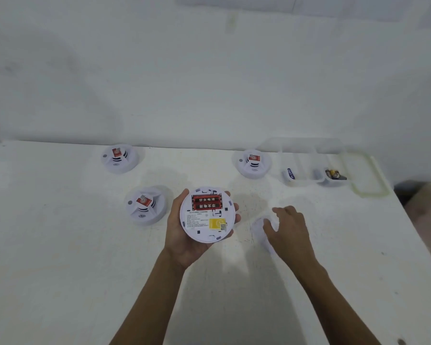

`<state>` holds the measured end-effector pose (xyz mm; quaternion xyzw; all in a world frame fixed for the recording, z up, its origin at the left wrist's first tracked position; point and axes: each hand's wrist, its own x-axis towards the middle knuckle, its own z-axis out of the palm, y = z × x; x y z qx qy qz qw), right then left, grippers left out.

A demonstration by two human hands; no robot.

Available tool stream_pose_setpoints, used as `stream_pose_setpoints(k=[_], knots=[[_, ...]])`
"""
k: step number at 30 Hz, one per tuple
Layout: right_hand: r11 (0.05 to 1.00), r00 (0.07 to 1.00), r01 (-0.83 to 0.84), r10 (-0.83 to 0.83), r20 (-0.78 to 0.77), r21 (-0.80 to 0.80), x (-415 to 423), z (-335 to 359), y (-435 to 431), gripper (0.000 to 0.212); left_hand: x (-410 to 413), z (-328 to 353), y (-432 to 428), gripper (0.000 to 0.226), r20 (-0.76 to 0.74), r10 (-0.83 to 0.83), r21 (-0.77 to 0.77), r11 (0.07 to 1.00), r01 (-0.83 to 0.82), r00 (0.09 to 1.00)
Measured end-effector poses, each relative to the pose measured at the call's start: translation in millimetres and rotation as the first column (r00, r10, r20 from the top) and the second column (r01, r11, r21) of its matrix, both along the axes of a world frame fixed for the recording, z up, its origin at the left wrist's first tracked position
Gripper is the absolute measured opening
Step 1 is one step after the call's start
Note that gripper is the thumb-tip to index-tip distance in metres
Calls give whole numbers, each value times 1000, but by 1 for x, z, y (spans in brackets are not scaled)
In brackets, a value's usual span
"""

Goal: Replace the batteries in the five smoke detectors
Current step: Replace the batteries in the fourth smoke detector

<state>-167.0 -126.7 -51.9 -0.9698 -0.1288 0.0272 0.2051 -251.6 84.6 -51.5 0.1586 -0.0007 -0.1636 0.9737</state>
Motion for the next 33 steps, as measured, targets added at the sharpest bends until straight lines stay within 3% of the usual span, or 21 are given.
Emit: stream_pose_setpoints(k=[3,9,11,13,16,20,23,27,31,33], knots=[[982,996,-10,-6,-84,-189,4,-11,-2,40,3,2,-3,72,-7,-15,0,1000,15,1000],[971,991,11,-43,-128,-237,9,-14,2,50,5,4,-6,72,-10,-17,-6,1000,17,1000],[987,982,22,-51,-180,-161,13,-13,3,45,7,4,-7,71,-16,-19,12,1000,20,1000],[999,988,4,-10,-157,-35,15,-14,5,23,8,3,-7,71,-16,-24,31,999,24,1000],[977,985,33,5,-175,212,12,-7,7,33,9,0,-8,70,13,-22,38,999,22,1000],[817,954,220,-65,-294,533,7,21,14,36,7,1,-9,69,0,-40,11,999,40,999],[713,953,218,-11,-301,666,0,47,20,34,7,2,-9,69,-18,-18,12,1000,19,1000],[654,972,85,111,-206,751,-14,79,29,27,8,6,-9,67,-18,38,81,996,-36,999],[798,990,-127,136,30,590,-36,89,45,34,5,8,-12,62,-97,208,180,966,-188,973],[877,956,-238,137,258,418,-44,86,55,40,5,9,-14,61,-66,268,223,943,-248,961]])
